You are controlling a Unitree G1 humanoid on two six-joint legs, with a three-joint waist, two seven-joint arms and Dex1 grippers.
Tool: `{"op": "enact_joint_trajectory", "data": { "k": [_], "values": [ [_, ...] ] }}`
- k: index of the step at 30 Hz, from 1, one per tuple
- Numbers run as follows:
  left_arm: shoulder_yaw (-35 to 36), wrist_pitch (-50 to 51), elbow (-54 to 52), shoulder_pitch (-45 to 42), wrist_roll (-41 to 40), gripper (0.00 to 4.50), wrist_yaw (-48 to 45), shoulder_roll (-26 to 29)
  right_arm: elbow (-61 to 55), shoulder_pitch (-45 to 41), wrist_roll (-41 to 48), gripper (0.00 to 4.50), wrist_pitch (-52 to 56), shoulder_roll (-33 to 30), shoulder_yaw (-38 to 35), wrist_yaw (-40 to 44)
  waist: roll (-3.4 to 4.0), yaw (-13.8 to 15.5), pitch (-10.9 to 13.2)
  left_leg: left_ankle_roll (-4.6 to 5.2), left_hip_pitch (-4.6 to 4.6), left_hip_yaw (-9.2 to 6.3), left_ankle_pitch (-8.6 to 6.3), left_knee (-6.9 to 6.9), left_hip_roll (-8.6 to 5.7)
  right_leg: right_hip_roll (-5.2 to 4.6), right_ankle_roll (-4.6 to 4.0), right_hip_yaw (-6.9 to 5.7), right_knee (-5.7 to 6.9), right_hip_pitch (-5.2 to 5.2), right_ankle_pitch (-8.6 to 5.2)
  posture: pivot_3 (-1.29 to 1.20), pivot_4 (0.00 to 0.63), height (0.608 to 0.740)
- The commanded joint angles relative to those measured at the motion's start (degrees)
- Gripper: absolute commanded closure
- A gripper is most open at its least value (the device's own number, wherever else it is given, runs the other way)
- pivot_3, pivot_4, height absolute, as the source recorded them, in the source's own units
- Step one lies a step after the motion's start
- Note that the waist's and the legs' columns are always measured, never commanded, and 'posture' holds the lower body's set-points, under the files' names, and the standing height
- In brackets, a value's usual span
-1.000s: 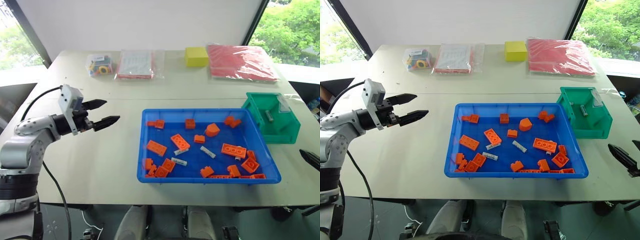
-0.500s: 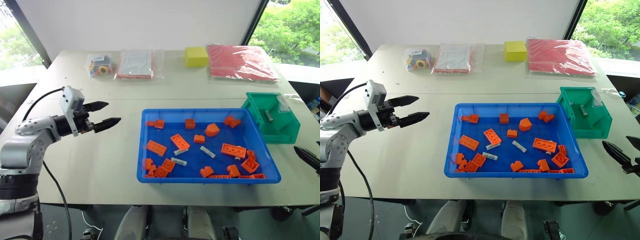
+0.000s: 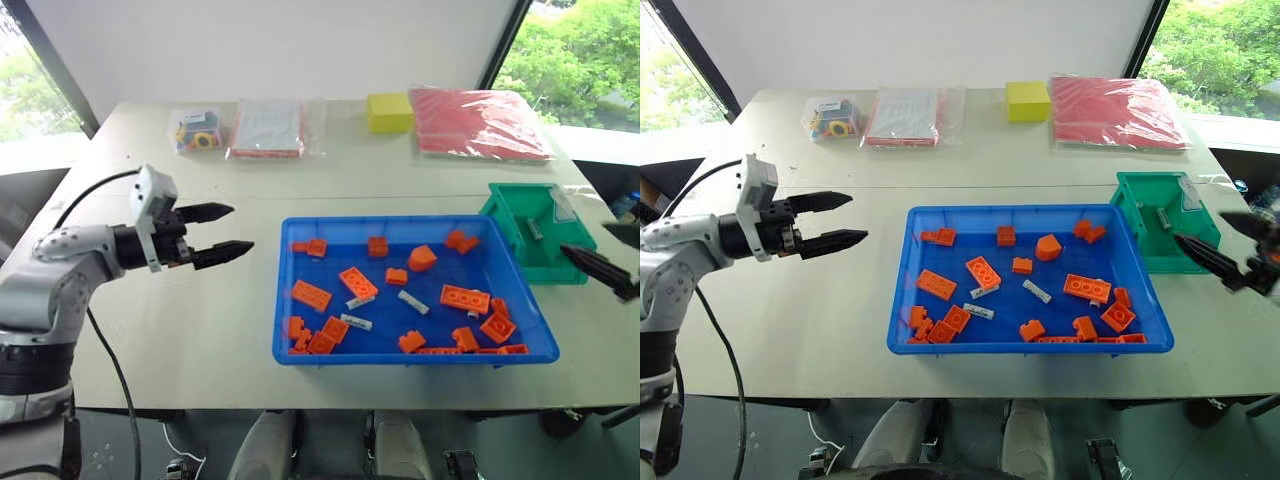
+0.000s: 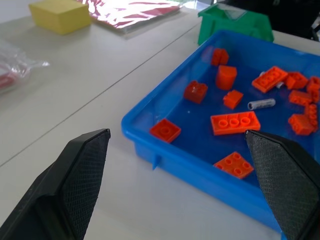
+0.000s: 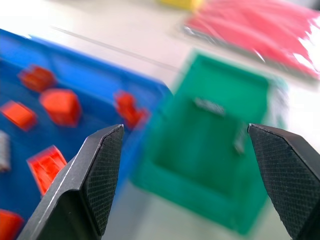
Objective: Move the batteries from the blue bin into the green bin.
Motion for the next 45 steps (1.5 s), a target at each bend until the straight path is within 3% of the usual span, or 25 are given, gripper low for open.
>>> {"op": "enact_joint_trajectory", "data": {
  "k": [1, 5, 6, 10, 14, 21, 35, 45],
  "values": [
    [0.10, 2.57, -3.65, -1.90, -3.80, 0.00, -3.97, 2.61, -6.23, -7.46, 4.57, 0.45, 6.40, -1.03, 8.20, -3.44, -0.04, -0.04, 0.02, 0.00, 0.00, -0.01, 0.00, -0.01, 0.03, 0.02, 0.00, -0.01, -0.01, 0.00, 0.00, 0.00, 0.150, 0.692],
    [-1.89, 2.91, -7.69, -1.68, -4.53, 0.00, -8.62, 5.63, -13.03, -19.39, 6.92, 0.45, 15.29, 4.38, 24.09, -10.69, -0.19, -0.11, 0.11, 0.01, -0.16, 0.01, 0.00, -0.12, 0.01, 0.01, -0.16, 0.03, -0.02, -0.21, 0.11, 0.00, 0.150, 0.692],
    [-2.06, 2.96, -8.22, -1.56, -4.65, 0.00, -8.95, 5.97, -13.60, -21.60, 7.11, 0.22, 17.76, 6.28, 26.70, -13.15, -0.23, -0.10, 0.13, 0.01, -0.20, 0.02, 0.00, -0.14, 0.01, 0.01, -0.15, 0.06, -0.01, -0.27, 0.11, 0.00, 0.150, 0.692],
    [-2.00, 3.42, -10.18, -0.75, -5.17, 0.00, -9.18, 6.67, -15.71, -27.93, 6.32, 0.22, 27.99, 15.21, 34.38, -23.81, -0.37, 0.07, 0.21, -0.01, -0.64, -0.02, 0.04, -0.07, -0.05, 0.02, -0.01, 0.08, 0.04, -0.70, 0.22, 0.00, 0.150, 0.692],
    [-1.91, 3.64, -10.83, -0.20, -5.29, 0.00, -8.75, 6.93, -15.63, -30.89, 7.58, 0.22, 40.23, 25.31, 34.64, -32.04, -0.44, 0.09, 0.25, -0.12, -0.82, -0.02, 0.11, -0.01, -0.11, 0.03, -0.02, 0.08, 0.05, -0.86, 0.26, 0.00, 0.150, 0.692],
    [-1.89, 4.57, -11.88, 0.10, -6.23, 0.00, -8.52, 7.12, -14.01, -32.03, 4.20, 0.22, 48.76, 31.37, 35.45, -36.87, -0.44, -0.14, 0.26, -0.15, -0.78, -0.02, 0.16, 0.00, -0.10, 0.10, 0.02, 0.07, 0.17, -0.88, 0.32, 0.00, 0.150, 0.692],
    [-4.04, 3.77, -11.15, -1.64, -6.09, 0.00, -8.83, 6.15, -15.78, -31.93, -0.27, 0.22, 47.64, 32.95, 39.30, -35.88, -0.44, -0.47, 0.26, -0.49, -0.66, -0.07, 0.38, 0.00, 0.40, 0.72, -0.39, 0.17, 0.23, -0.90, 0.58, 0.00, 0.150, 0.692],
    [-4.05, 3.23, -11.80, -0.14, -6.39, 0.00, -10.08, 6.44, -25.74, -25.50, 7.73, 0.22, 44.38, 19.97, 36.48, -21.63, -0.45, -0.27, 0.27, -0.49, -0.66, -0.05, 0.38, -0.01, 0.48, 0.78, -0.39, 0.18, 0.18, -0.87, 0.57, 0.00, 0.150, 0.692]
  ]
}}
